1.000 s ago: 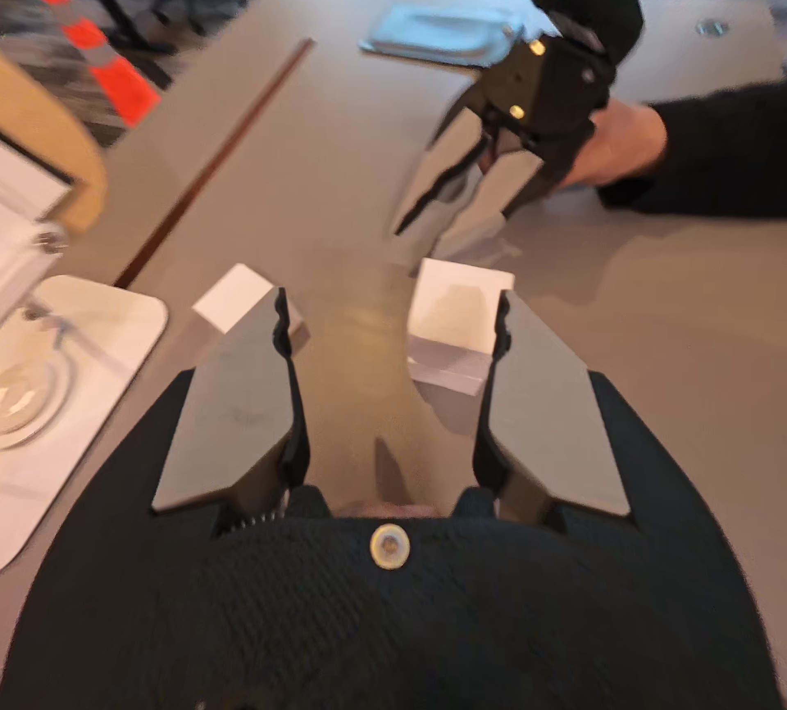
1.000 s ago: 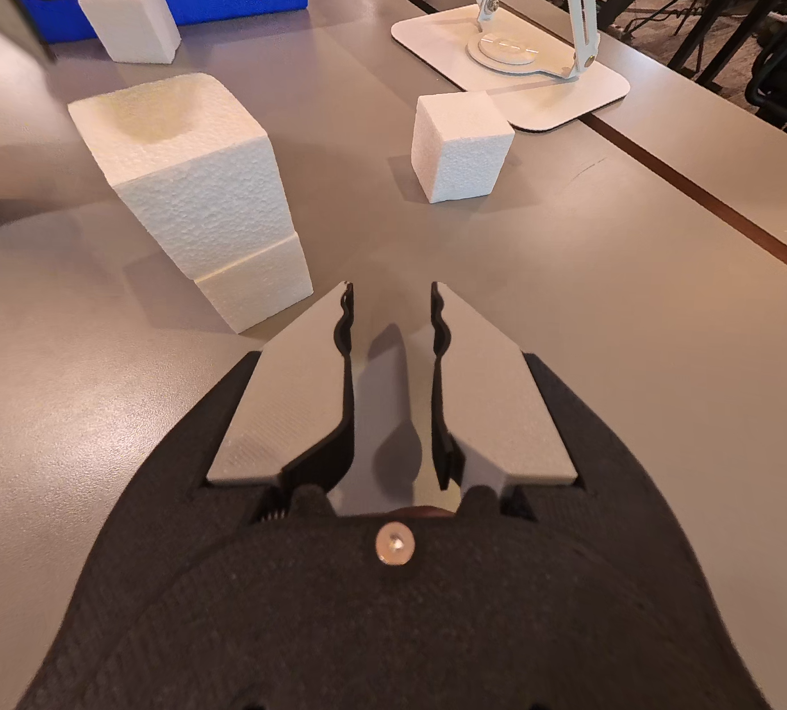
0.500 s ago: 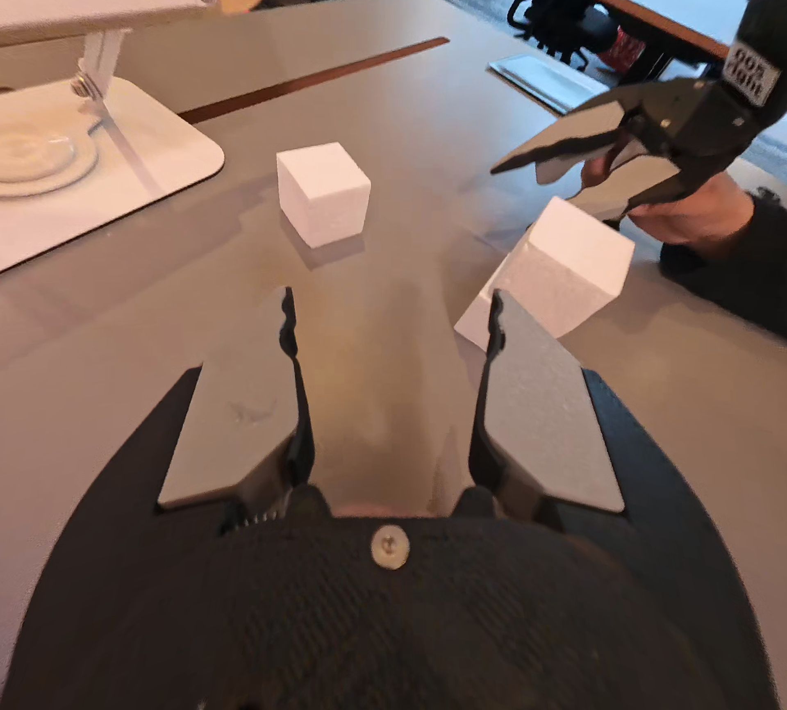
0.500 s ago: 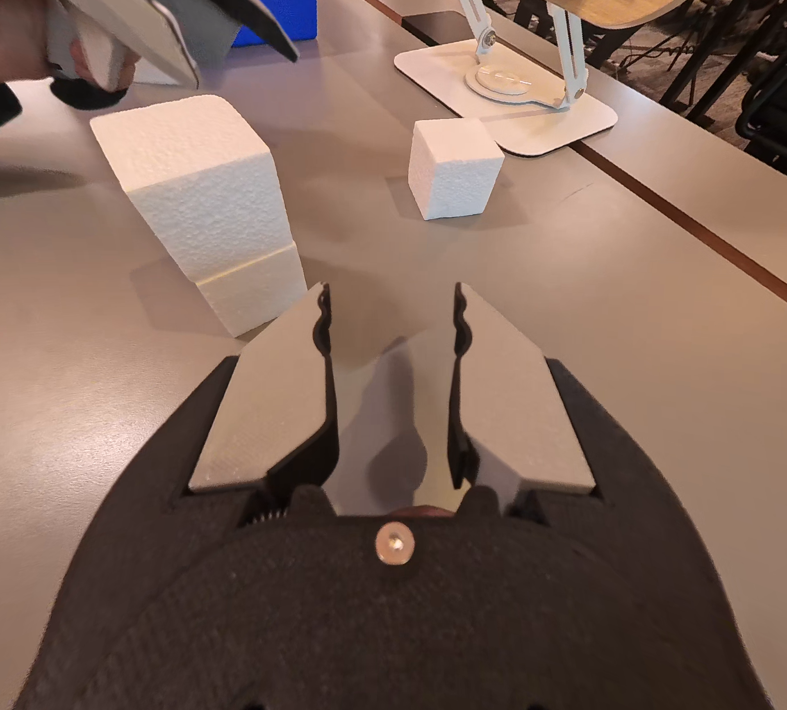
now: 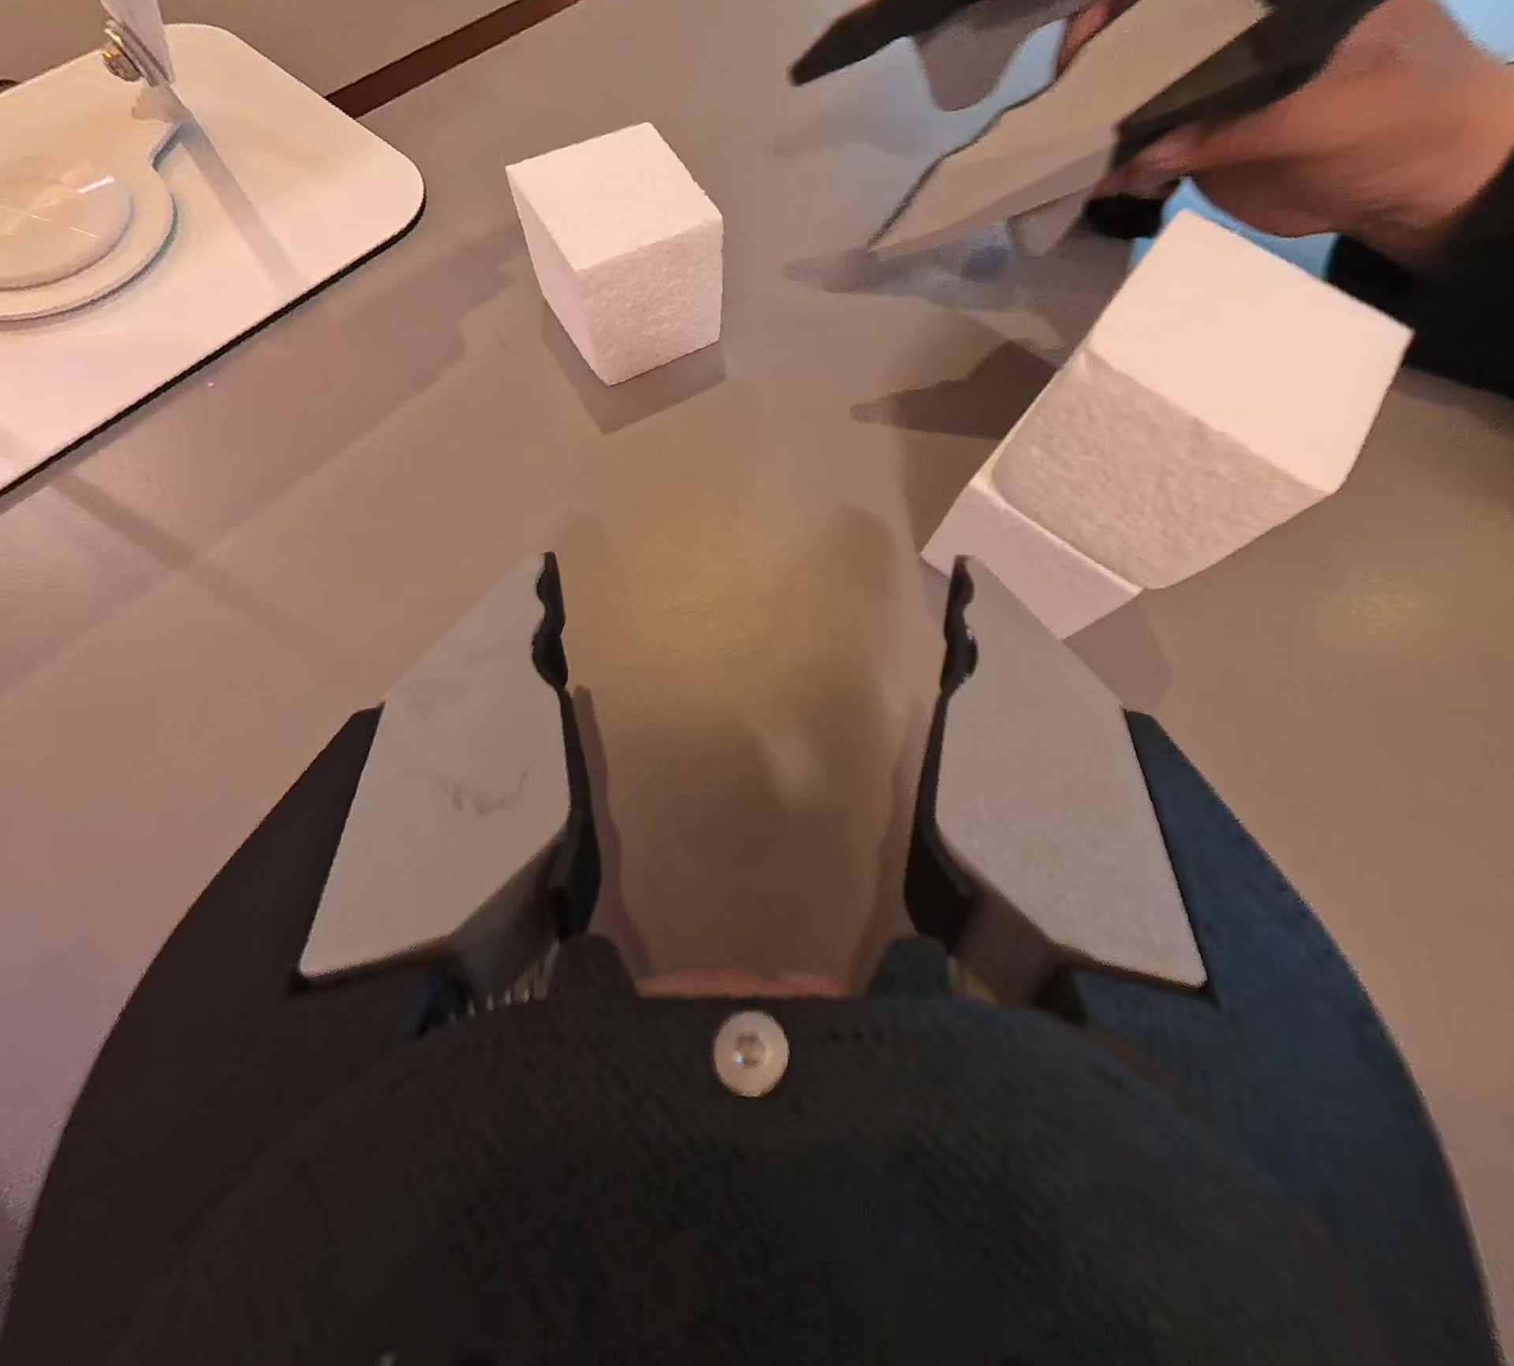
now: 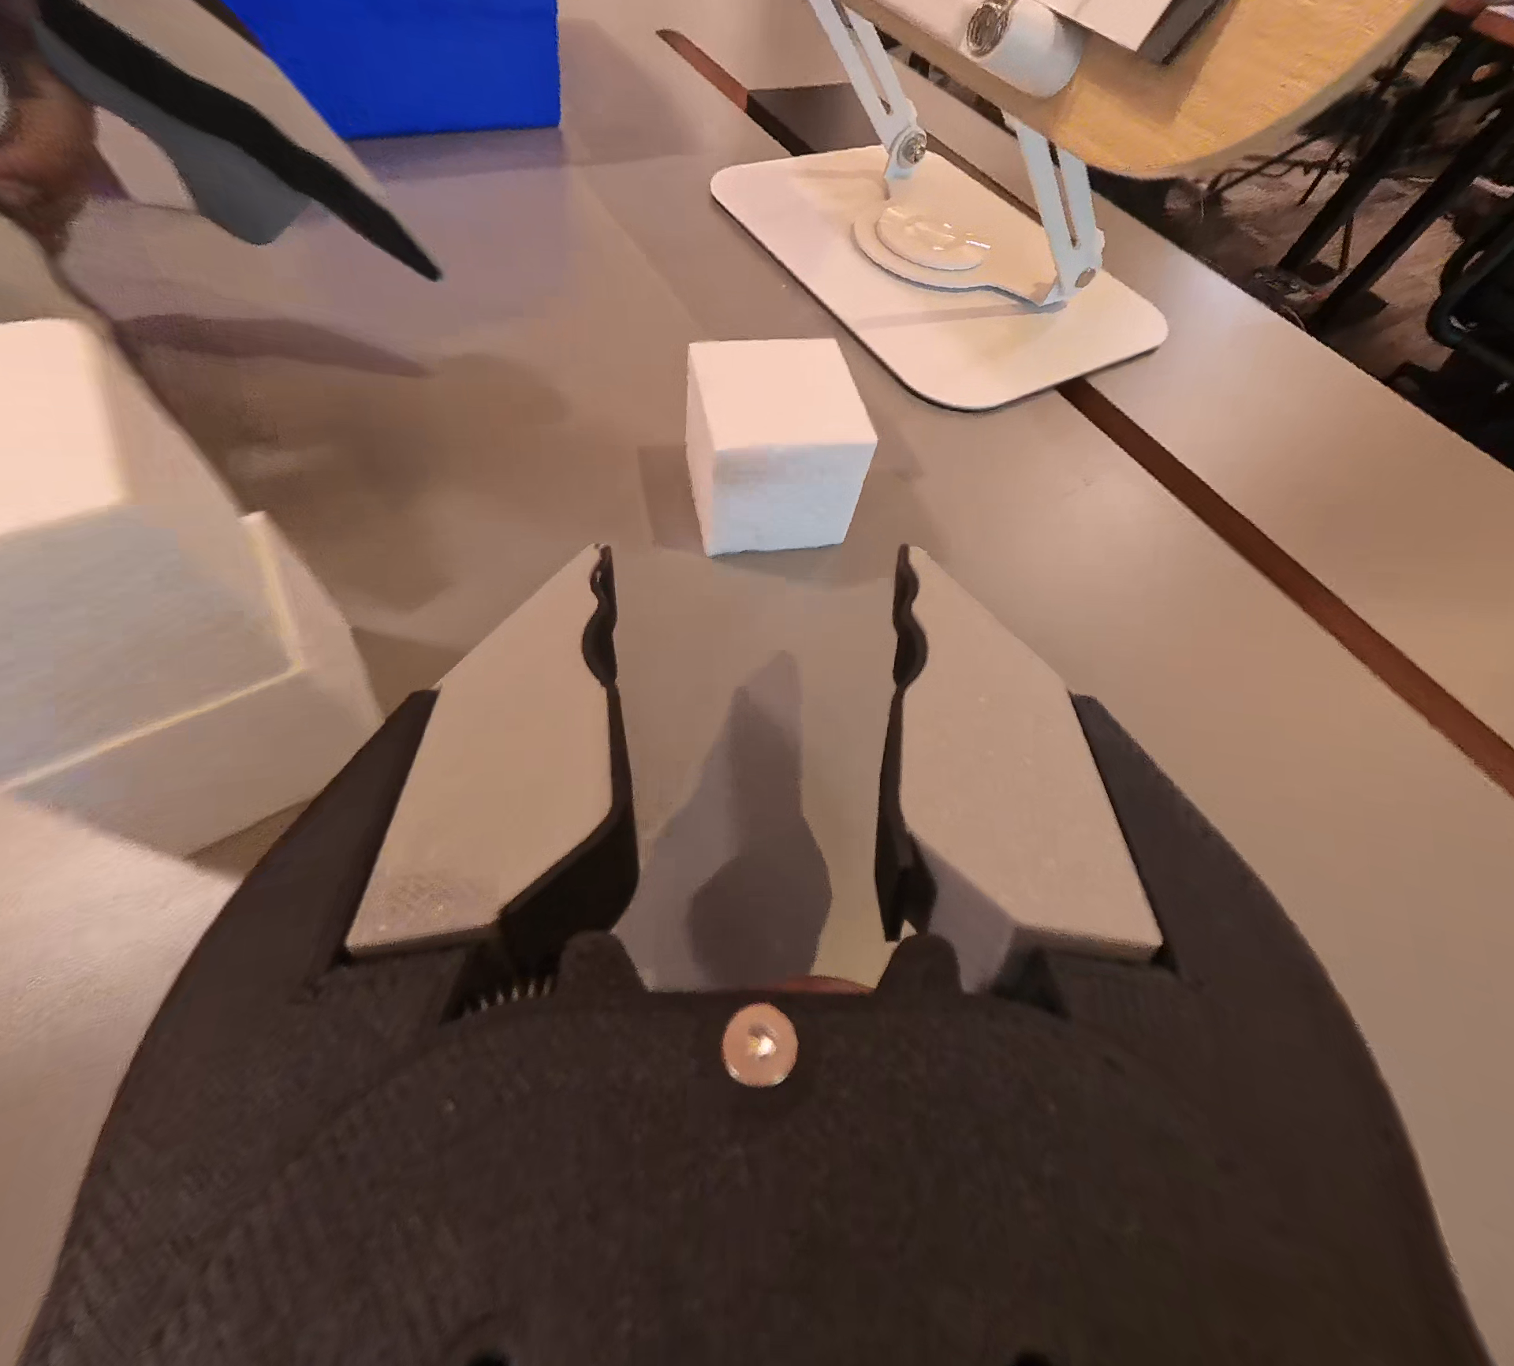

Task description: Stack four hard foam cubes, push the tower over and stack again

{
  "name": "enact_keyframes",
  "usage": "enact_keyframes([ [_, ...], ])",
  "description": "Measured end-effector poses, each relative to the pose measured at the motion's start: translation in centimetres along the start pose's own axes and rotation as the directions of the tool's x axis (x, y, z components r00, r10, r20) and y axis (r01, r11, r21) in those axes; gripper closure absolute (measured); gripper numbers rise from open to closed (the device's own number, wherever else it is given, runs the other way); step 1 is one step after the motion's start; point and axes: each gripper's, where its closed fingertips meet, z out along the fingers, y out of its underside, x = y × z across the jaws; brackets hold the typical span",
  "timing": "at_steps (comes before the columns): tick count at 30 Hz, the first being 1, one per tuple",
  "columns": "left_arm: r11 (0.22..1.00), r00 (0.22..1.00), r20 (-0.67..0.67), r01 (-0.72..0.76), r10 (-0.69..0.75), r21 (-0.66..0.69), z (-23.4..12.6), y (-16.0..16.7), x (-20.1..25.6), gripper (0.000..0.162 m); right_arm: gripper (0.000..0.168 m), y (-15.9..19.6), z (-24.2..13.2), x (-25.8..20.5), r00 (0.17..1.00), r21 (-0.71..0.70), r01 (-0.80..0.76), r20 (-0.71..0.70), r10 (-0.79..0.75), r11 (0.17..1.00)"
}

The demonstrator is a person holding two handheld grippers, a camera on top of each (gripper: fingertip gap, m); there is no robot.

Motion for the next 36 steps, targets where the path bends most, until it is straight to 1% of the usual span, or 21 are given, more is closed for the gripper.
enact_keyframes([
  [1, 1.0, 1.0, -0.007, 0.008, -0.008, 0.001, 0.0, 0.0, 0.1, 0.07, 0.101, -0.3, 0.9, 0.2, 1.0, -0.001, 0.008, 0.007, -0.008, 1.0],
  [4, 1.0, 1.0, 0.01, 0.021, -0.021, -0.017, 0.0, 0.3, -0.3, 0.07, 0.096, -1.1, 3.3, 0.7, 0.999, -0.01, 0.005, 0.033, -0.005, 1.0],
  [8, 0.999, 0.999, 0.006, 0.042, -0.041, -0.027, 0.1, 0.5, -0.5, 0.07, 0.095, -1.4, 5.4, 1.2, 0.999, -0.035, 0.022, 0.045, -0.021, 0.999],
  [10, 0.999, 0.999, 0.006, 0.042, -0.042, -0.028, 0.2, 0.5, -0.6, 0.07, 0.099, -1.3, 6.0, 1.2, 0.998, -0.06, 0.028, 0.055, -0.024, 0.998],
  [11, 0.999, 0.999, 0.008, 0.041, -0.041, -0.029, 0.2, 0.6, -0.6, 0.07, 0.109, -1.0, 6.3, 1.1, 0.998, -0.082, 0.032, 0.06, -0.027, 0.996],
  [12, 0.999, 0.999, 0.01, 0.039, -0.039, -0.03, 0.2, 0.6, -0.5, 0.07, 0.115, -0.7, 6.5, 1.0, 0.997, -0.104, 0.04, 0.064, -0.034, 0.994],
  [15, 0.999, 1.0, 0.013, 0.029, -0.029, -0.031, 0.2, 0.5, -0.4, 0.071, 0.115, -0.9, 6.0, 0.6, 0.995, -0.08, 0.091, 0.042, -0.087, 0.993],
  [18, 0.999, 0.999, 0.05, 0.012, -0.01, -0.032, 0.0, 0.6, -1.0, 0.073, 0.115, -1.8, 4.1, 0.5, 0.996, 0.008, 0.083, -0.028, -0.083, 0.997],
  [22, 0.999, 0.996, 0.083, 0.018, -0.016, -0.032, -0.1, 0.9, -1.8, 0.075, 0.115, -1.9, 0.0, 0.8, 0.996, 0.112, 0.012, -0.09, -0.002, 0.994],
  [26, 1.0, 0.996, 0.084, 0.02, -0.019, -0.015, 0.0, 0.6, -1.7, 0.076, 0.116, -2.1, -4.1, 0.3, 0.994, 0.24, -0.094, -0.038, 0.107, 0.966],
  [29, 1.0, 0.996, 0.094, 0.001, 0.001, -0.018, 0.1, 0.6, -1.7, 0.077, 0.115, -2.0, -6.6, 0.1, 0.988, 0.303, -0.141, -0.018, 0.154, 0.943],
  [32, 0.999, 0.993, 0.117, -0.021, 0.024, -0.027, 0.0, 0.7, -1.9, 0.077, 0.115, -2.1, -8.3, -0.5, 0.978, 0.34, -0.206, 0.046, 0.203, 0.918],
  [36, 1.0, 0.994, 0.113, -0.001, 0.002, -0.005, -0.2, 0.5, -2.0, 0.078, 0.115, -2.9, -9.8, -1.2, 0.97, 0.386, -0.244, 0.095, 0.225, 0.89],
])
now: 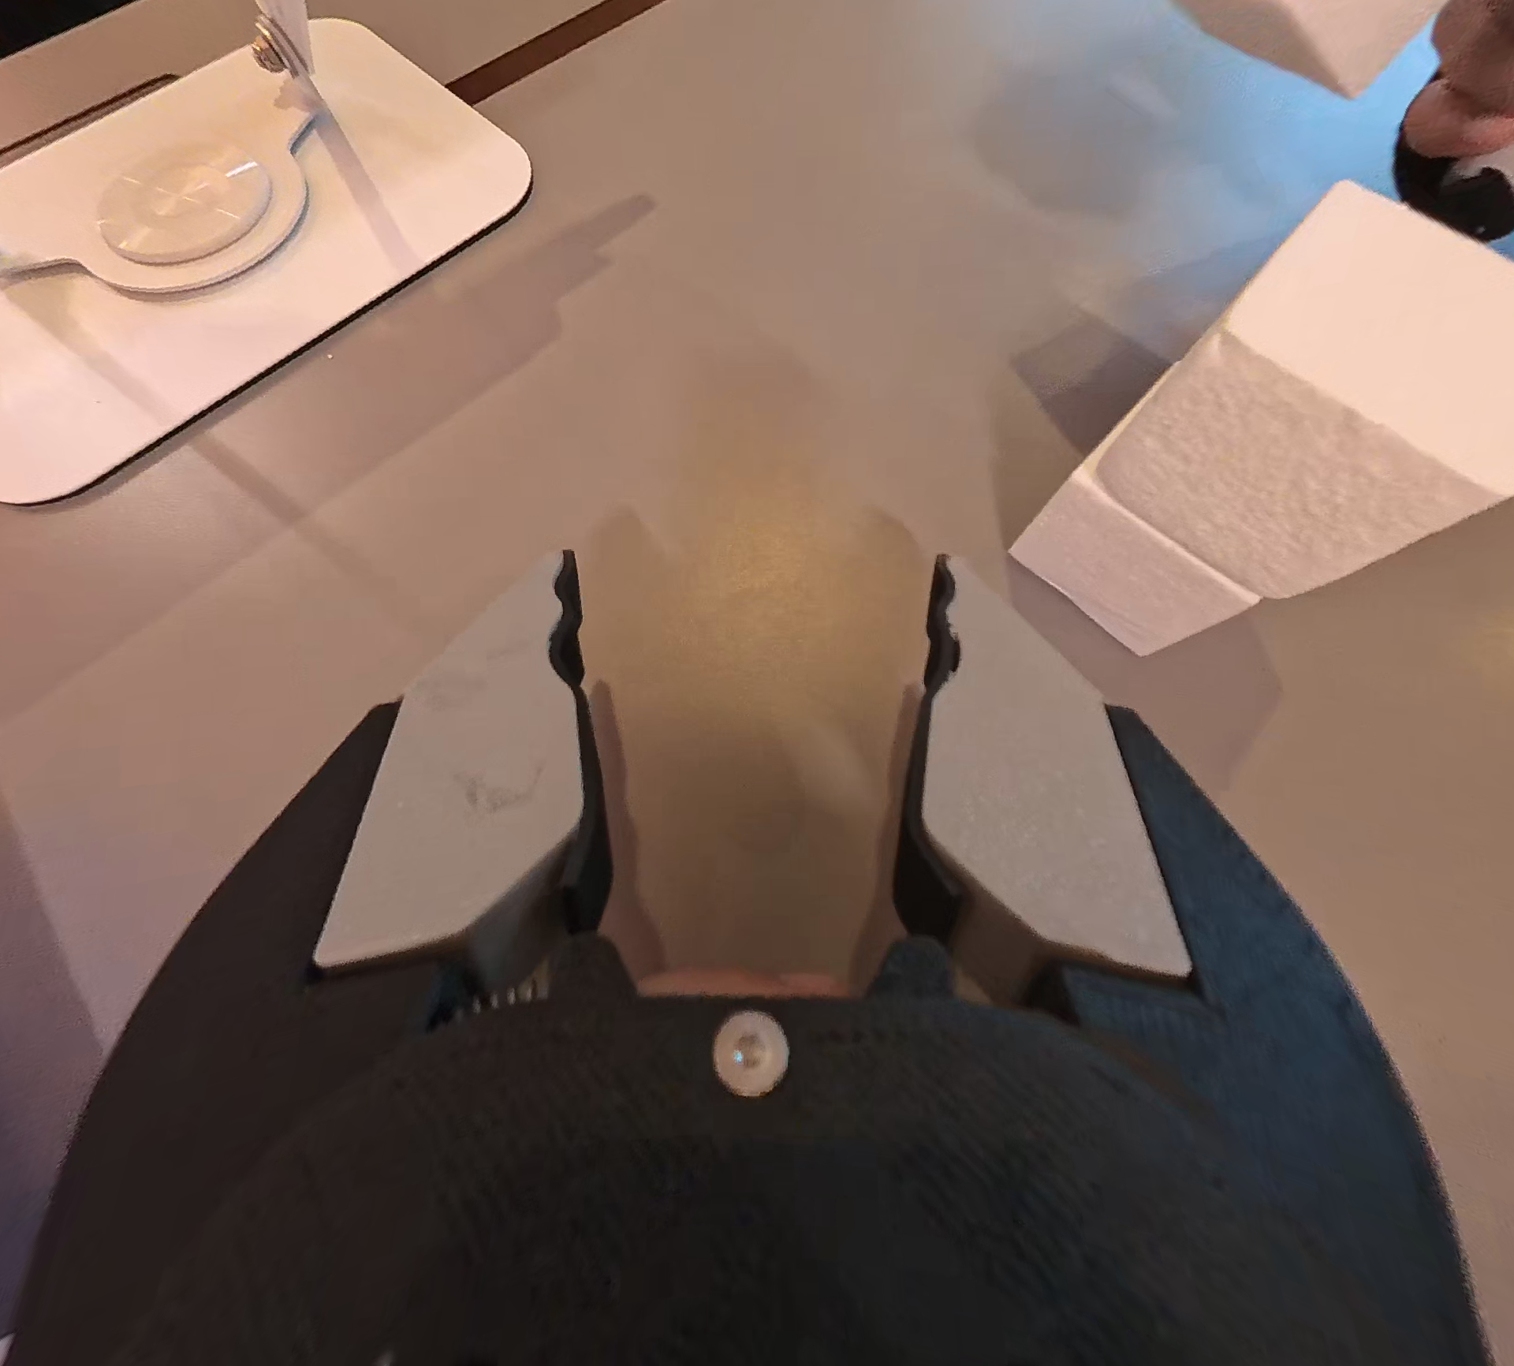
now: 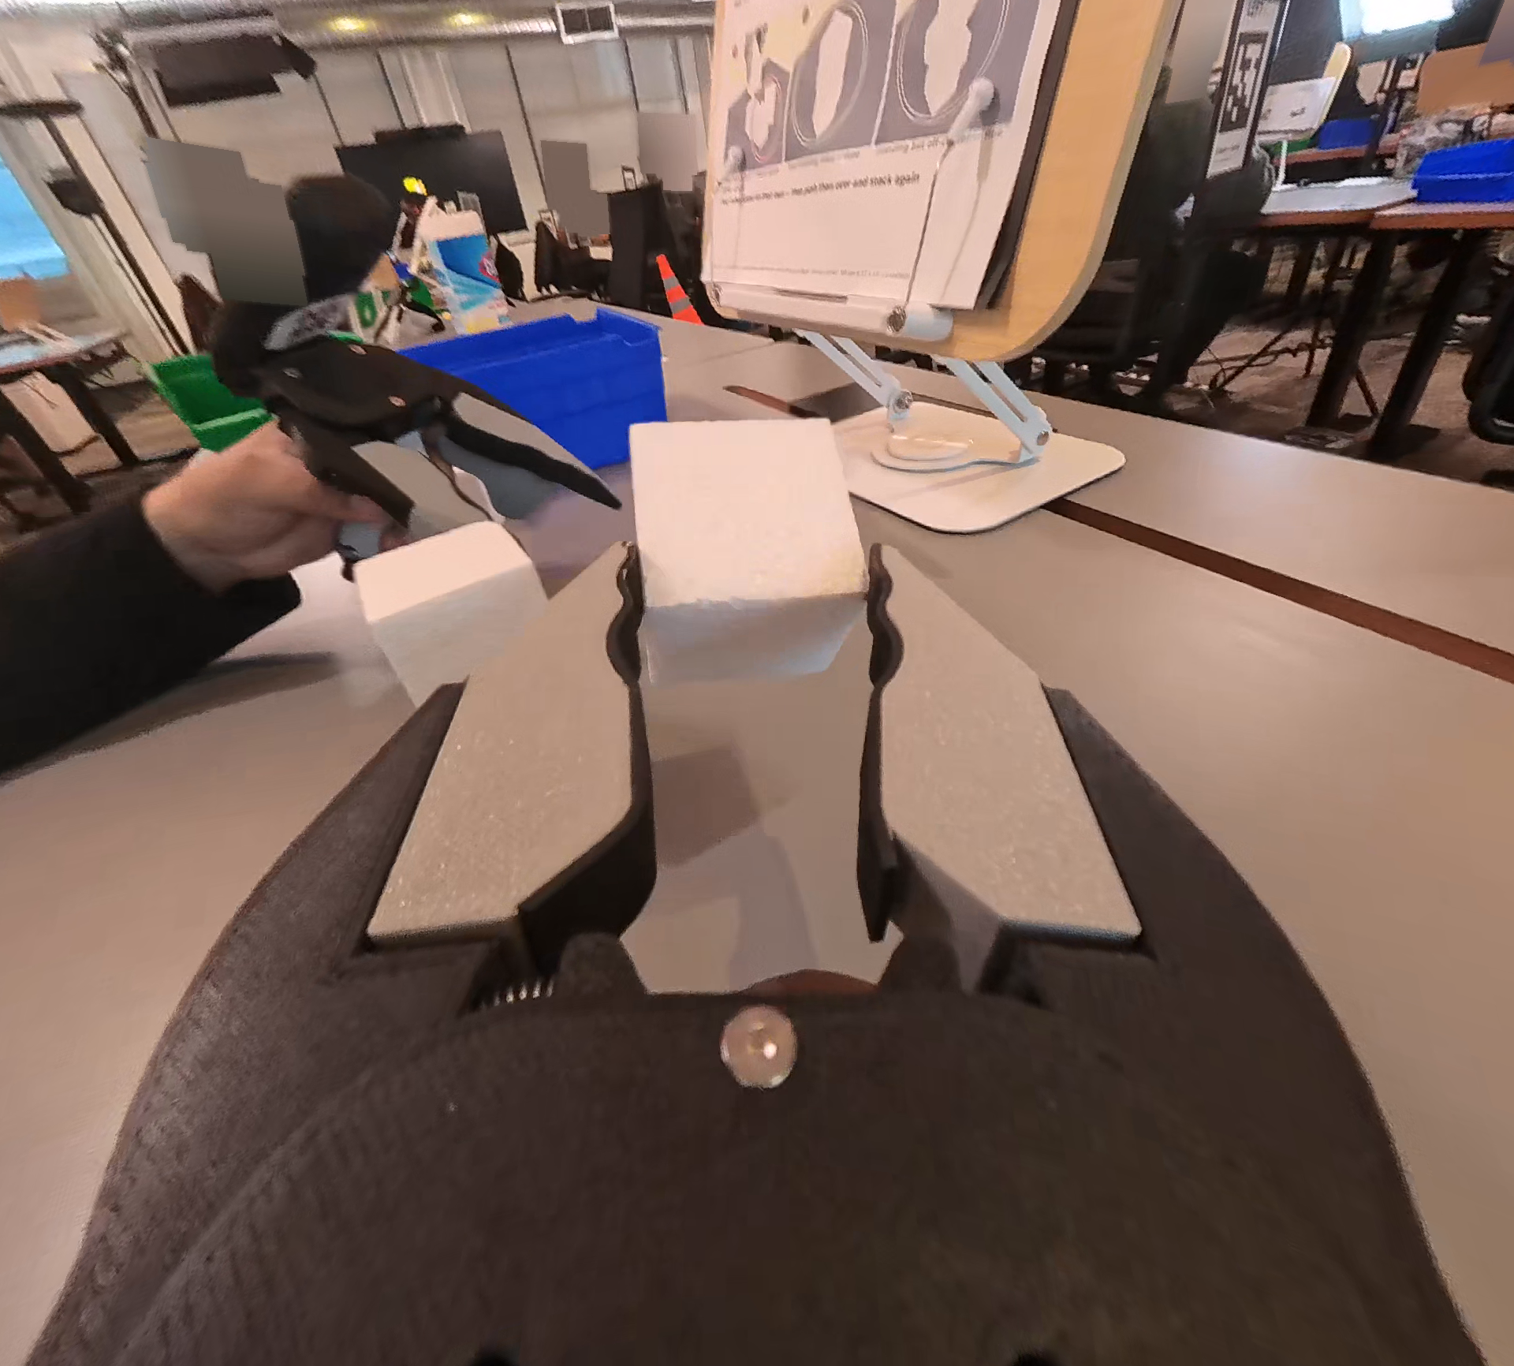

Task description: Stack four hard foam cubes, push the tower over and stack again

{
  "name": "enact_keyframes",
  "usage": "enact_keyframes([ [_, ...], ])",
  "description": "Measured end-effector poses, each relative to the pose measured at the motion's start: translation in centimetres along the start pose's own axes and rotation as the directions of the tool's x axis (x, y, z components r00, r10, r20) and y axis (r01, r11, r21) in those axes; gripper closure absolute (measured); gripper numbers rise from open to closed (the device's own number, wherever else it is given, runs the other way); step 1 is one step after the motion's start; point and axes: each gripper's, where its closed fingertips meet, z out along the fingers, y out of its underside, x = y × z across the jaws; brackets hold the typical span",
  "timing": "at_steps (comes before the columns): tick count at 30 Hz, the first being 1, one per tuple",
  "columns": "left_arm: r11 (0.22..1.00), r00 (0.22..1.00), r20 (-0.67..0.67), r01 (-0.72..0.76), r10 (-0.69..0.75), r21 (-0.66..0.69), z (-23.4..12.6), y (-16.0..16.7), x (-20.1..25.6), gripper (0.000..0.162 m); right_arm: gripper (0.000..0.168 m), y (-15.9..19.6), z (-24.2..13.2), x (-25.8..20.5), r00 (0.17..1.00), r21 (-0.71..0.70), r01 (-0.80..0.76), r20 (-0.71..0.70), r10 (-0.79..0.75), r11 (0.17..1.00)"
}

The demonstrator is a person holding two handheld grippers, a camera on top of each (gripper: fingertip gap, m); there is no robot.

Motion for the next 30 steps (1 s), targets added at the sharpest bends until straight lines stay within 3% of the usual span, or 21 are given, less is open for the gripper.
enact_keyframes([
  [10, 0.999, 0.999, 0.027, -0.023, 0.024, -0.037, 0.3, 0.7, -0.4, 0.08, 0.115, -1.4, -0.1, -1.9, 0.997, 0.049, 0.008, 0.077, -0.012, 0.999],
  [30, 0.998, 0.999, 0.031, -0.033, 0.035, -0.048, 0.4, 0.8, -0.4, 0.085, 0.115, -1.5, -0.2, -2.1, 0.996, 0.037, 0.057, 0.059, -0.059, 0.998],
])
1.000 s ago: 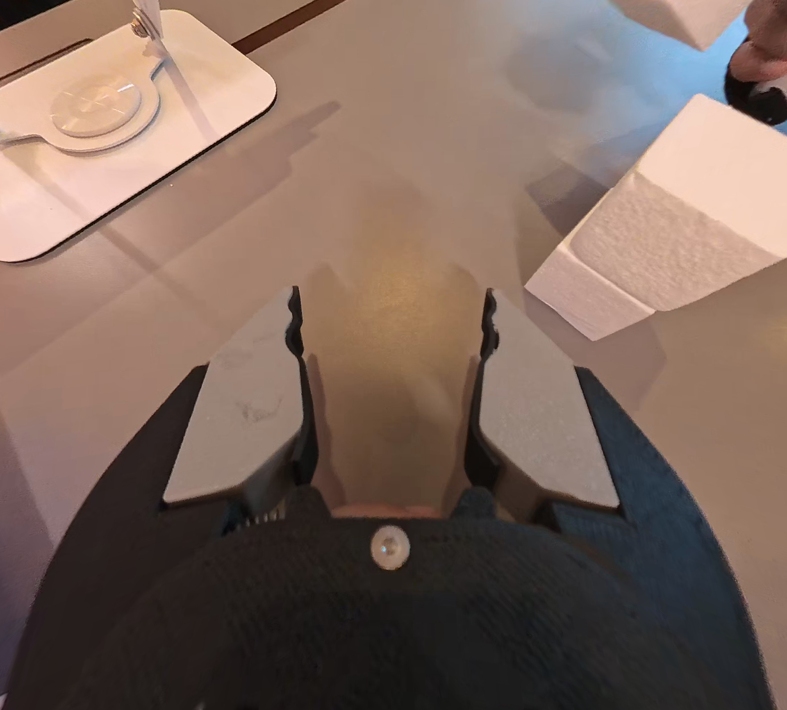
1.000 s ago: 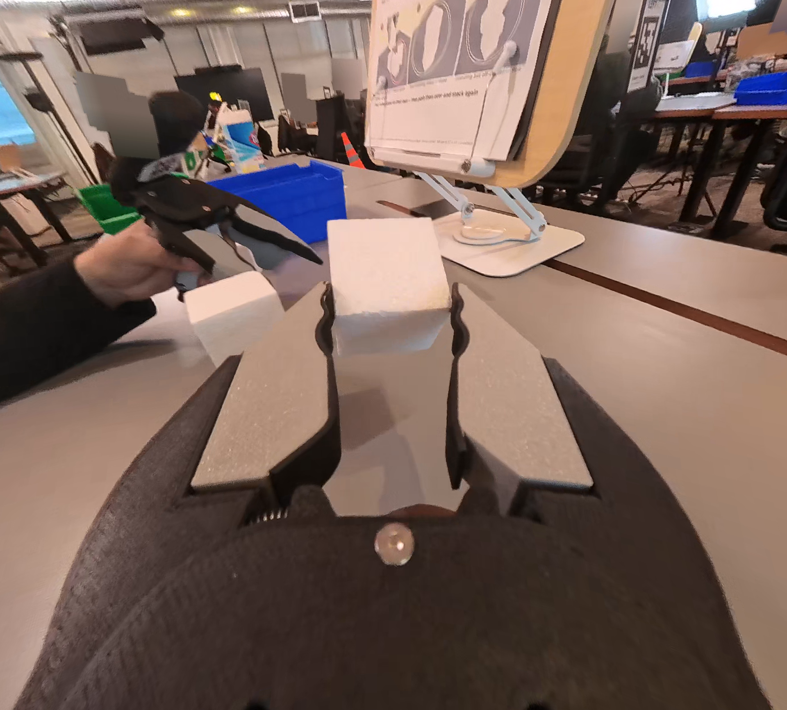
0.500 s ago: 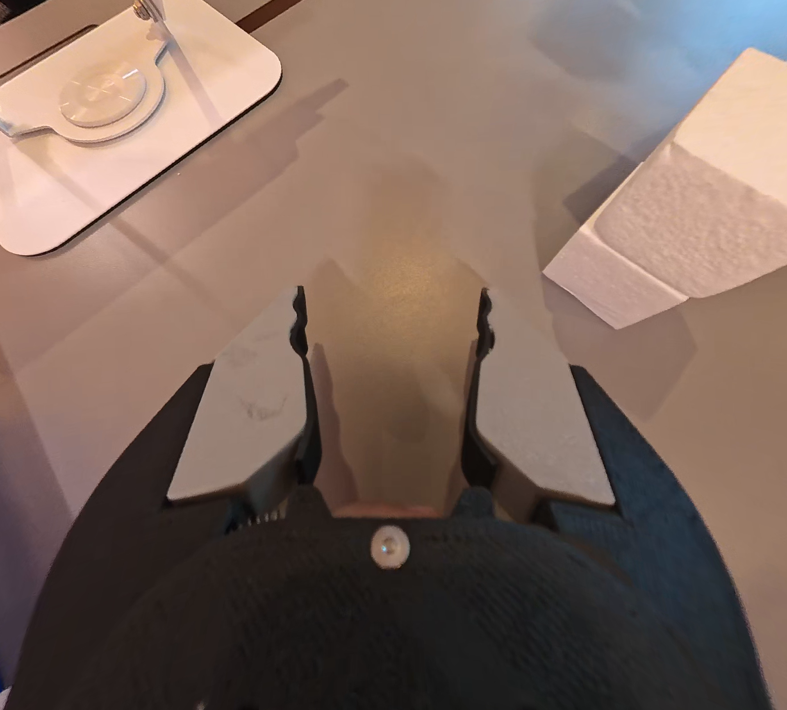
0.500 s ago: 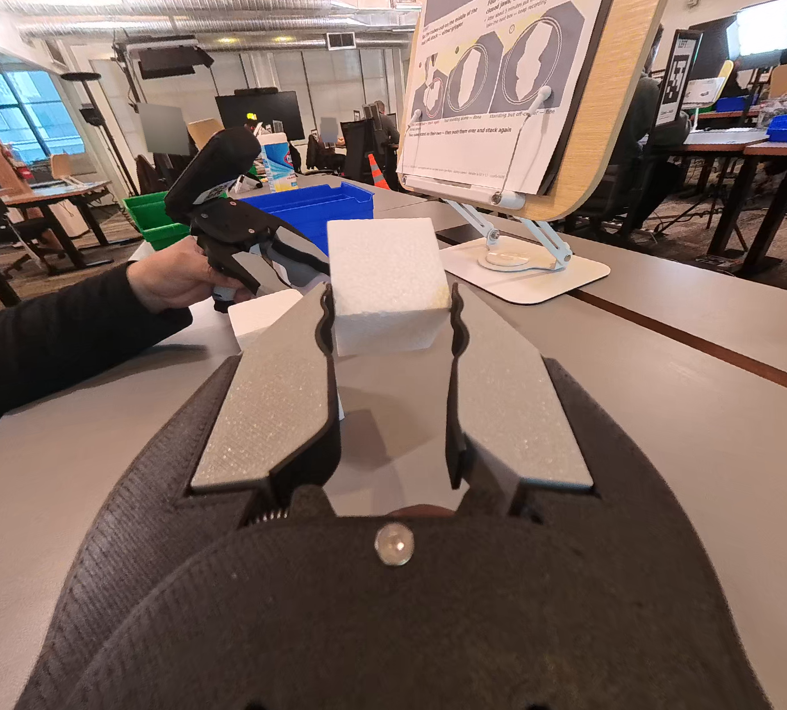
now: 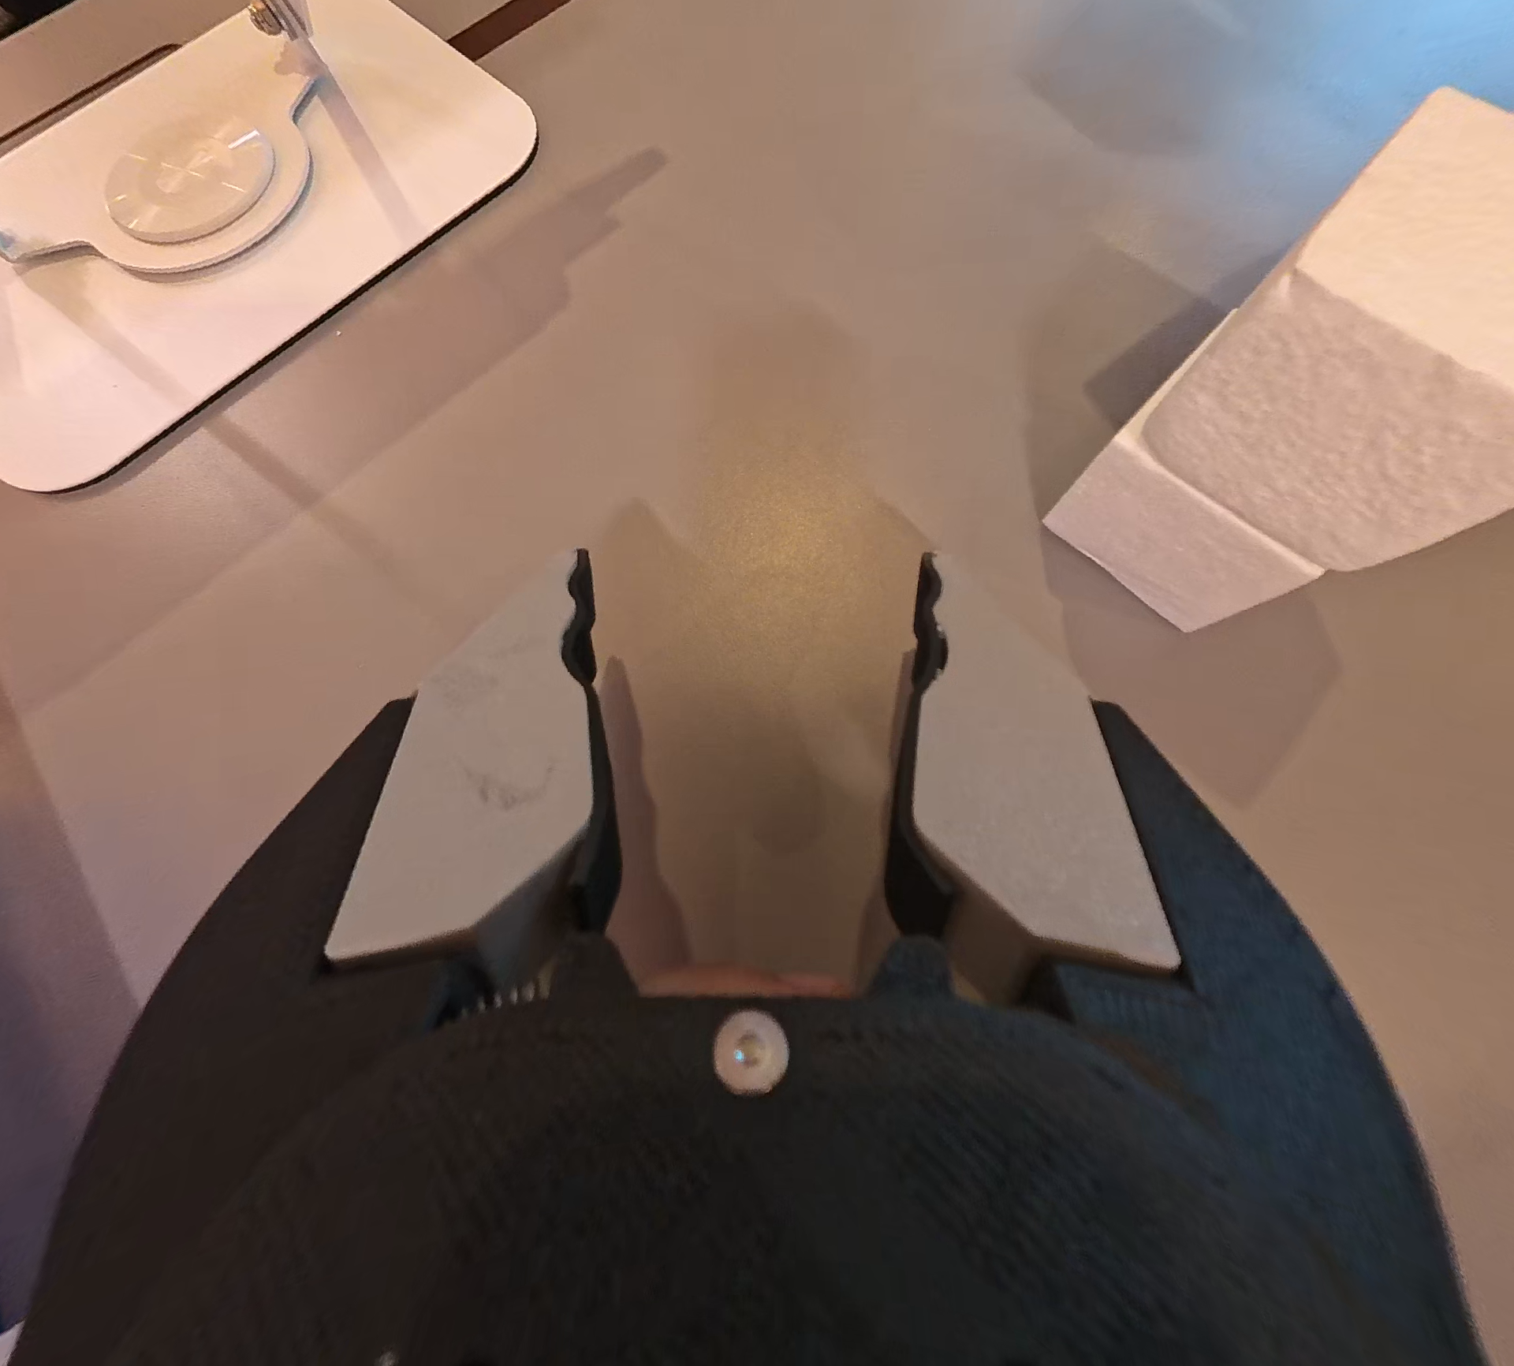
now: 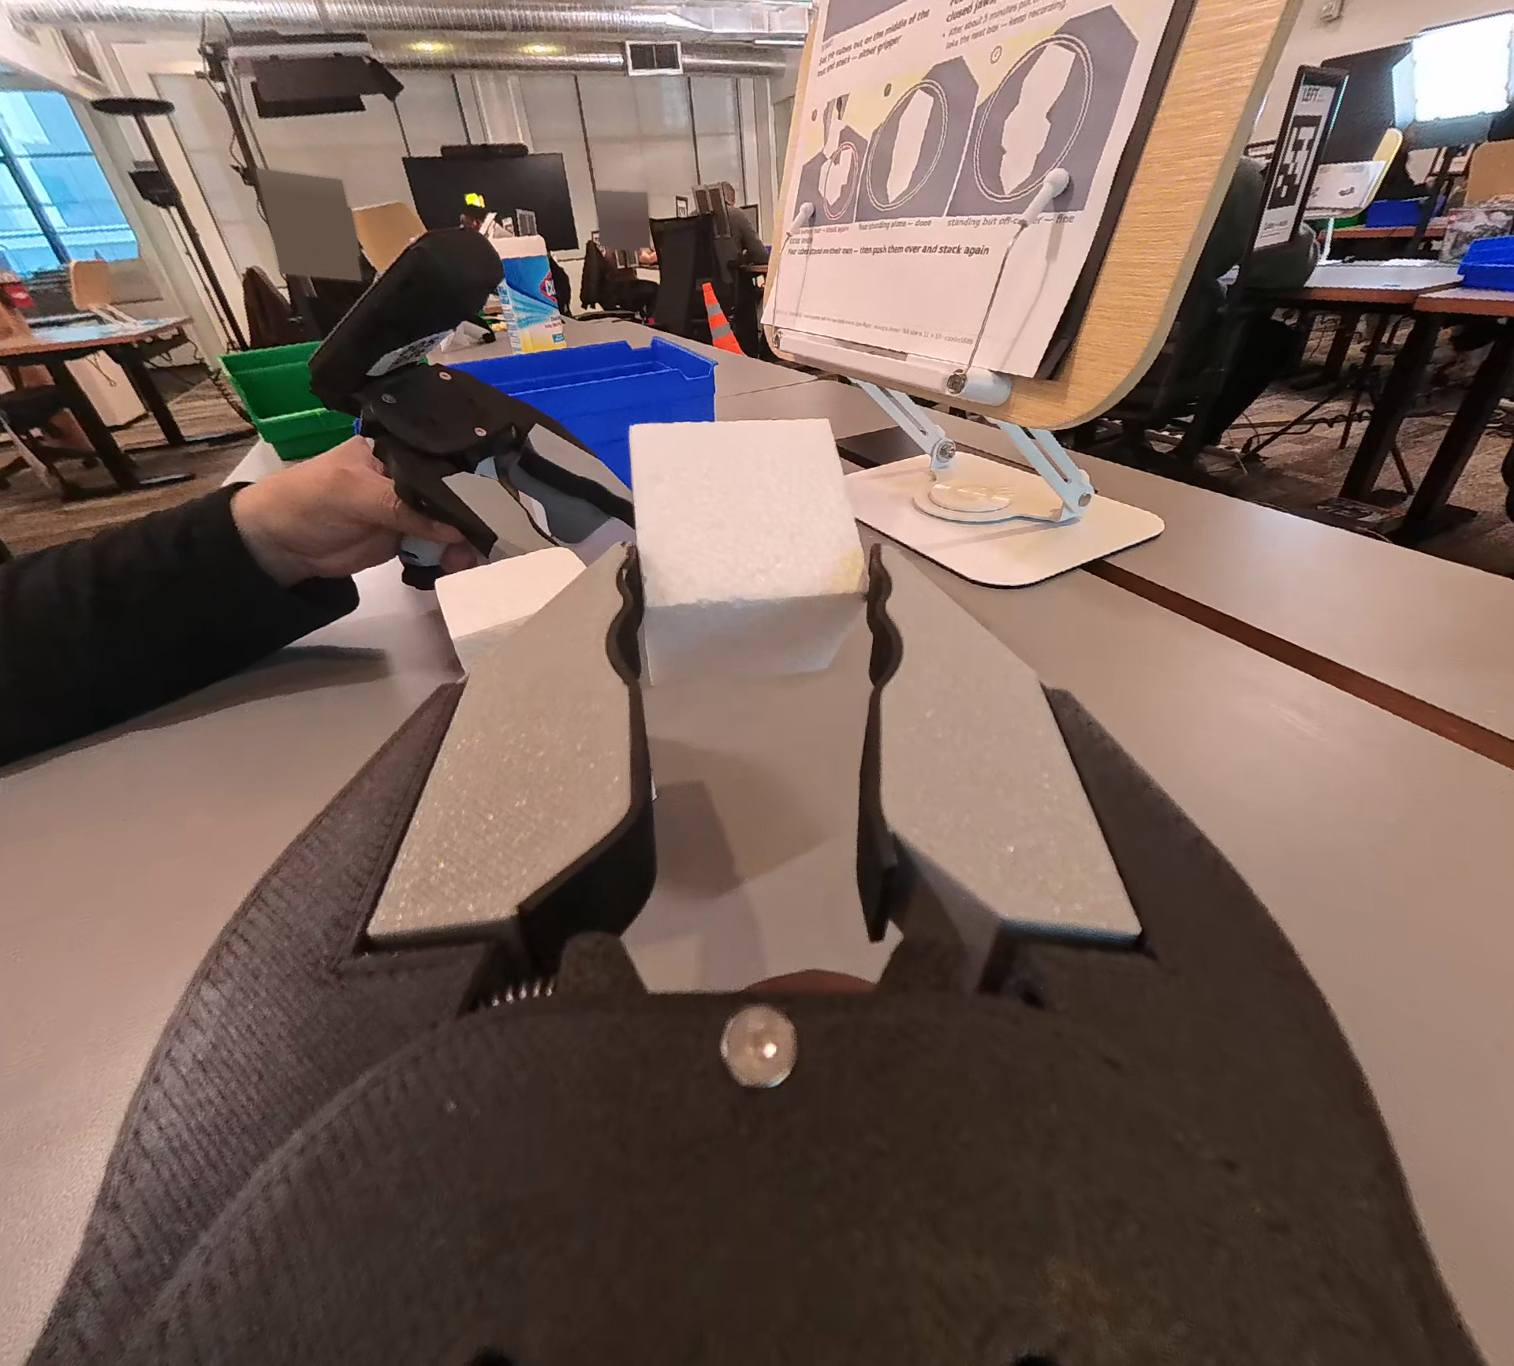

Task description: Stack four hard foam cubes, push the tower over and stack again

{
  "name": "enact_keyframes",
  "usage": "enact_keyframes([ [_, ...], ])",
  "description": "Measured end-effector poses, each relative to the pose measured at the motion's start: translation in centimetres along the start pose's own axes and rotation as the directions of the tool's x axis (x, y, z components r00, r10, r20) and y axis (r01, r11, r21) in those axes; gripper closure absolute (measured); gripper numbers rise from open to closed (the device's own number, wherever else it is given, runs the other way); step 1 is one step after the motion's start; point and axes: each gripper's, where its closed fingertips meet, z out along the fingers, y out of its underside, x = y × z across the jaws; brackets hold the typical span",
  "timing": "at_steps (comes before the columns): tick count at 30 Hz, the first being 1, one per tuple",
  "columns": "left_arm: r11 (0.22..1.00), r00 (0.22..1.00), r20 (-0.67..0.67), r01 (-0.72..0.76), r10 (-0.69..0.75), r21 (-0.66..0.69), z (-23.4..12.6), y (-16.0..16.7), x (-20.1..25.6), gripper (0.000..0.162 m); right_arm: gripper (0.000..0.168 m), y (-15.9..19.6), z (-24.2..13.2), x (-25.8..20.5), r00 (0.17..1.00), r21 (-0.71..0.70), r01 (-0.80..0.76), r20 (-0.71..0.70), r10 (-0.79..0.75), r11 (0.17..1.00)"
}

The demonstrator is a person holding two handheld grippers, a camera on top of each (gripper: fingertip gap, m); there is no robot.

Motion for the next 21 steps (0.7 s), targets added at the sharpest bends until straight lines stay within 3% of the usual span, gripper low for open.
enact_keyframes([
  [21, 1.0, 1.0, 0.007, -0.01, 0.01, -0.017, 0.3, 0.3, 0.1, 0.085, 0.115, -1.5, -0.2, -0.9, 0.995, 0.007, 0.099, -0.011, -0.099, 0.995],
])
